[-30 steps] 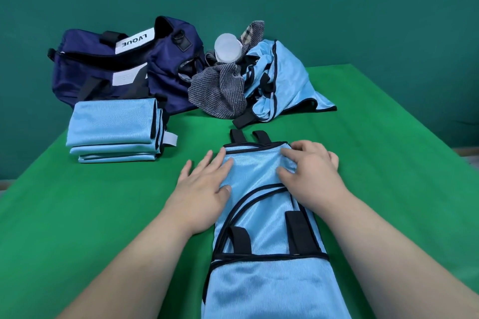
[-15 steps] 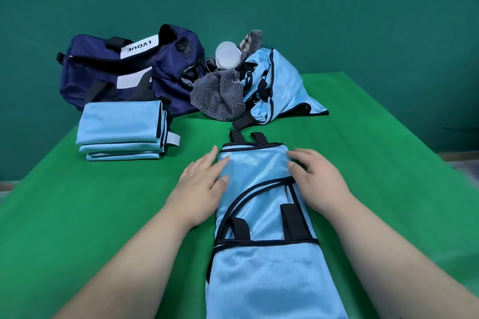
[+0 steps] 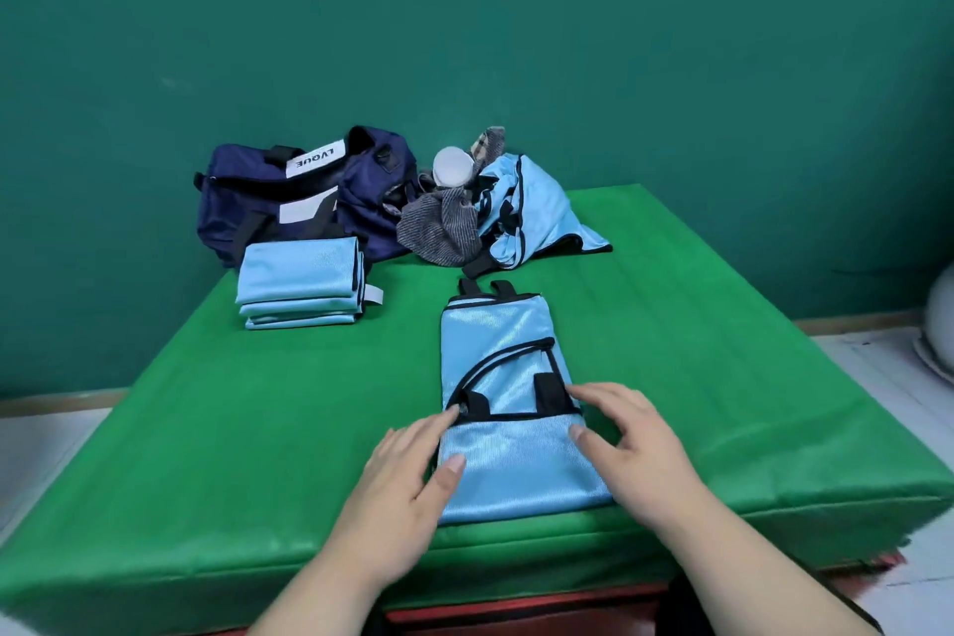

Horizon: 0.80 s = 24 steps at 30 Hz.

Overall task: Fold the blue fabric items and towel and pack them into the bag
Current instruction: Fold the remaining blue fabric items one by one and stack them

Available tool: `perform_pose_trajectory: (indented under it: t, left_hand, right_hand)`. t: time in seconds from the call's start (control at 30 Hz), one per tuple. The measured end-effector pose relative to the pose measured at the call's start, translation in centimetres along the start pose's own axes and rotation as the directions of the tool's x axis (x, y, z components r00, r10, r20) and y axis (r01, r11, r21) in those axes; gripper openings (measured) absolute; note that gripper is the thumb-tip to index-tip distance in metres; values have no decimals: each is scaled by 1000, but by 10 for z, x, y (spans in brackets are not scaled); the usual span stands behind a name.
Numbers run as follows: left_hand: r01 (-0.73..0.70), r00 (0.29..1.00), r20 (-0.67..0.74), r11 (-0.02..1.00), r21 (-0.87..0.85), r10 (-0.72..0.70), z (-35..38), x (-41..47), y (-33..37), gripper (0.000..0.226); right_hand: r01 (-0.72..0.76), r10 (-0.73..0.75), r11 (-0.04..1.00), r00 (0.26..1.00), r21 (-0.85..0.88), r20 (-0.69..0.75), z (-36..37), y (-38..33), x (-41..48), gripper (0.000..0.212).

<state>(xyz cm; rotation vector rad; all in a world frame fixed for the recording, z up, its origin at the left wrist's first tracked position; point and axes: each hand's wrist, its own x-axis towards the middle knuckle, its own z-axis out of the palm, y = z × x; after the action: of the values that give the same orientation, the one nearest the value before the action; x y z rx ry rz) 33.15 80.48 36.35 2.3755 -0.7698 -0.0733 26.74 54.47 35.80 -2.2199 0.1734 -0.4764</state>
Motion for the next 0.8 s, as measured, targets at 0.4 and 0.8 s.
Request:
perform_pose_trajectory:
  t: [0.4, 0.8]
  left_hand:
    - [16, 996, -87, 999, 44, -13, 12, -3, -4, 55]
    - [22, 921, -305, 813, -583, -244, 4, 26, 16, 43]
  right_hand:
    - [-42, 58, 975, 996, -217, 69, 0, -5, -16, 23]
    - [-136, 185, 940, 974, 312, -132, -3, -21, 8, 32]
